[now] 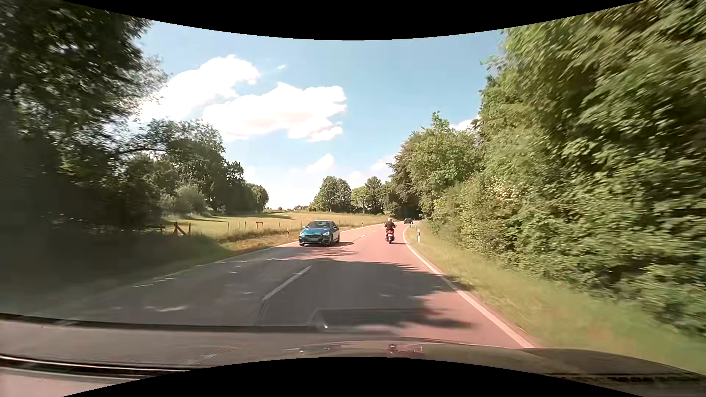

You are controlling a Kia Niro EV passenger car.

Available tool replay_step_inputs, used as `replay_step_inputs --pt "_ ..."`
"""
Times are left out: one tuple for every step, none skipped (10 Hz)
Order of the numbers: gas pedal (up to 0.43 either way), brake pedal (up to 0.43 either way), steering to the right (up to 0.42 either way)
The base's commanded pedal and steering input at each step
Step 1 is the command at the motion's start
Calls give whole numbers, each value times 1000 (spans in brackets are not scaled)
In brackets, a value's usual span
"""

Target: Follow the waypoints while adhering to traffic rules and regulations

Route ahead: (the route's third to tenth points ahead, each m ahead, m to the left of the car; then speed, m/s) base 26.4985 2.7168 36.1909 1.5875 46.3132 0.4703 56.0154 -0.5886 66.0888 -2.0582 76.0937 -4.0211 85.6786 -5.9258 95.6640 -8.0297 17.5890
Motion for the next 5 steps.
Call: replay_step_inputs --pt "248 12 8" --pt "248 12 8" --pt "248 12 9" --pt "248 12 11" --pt "228 12 14"
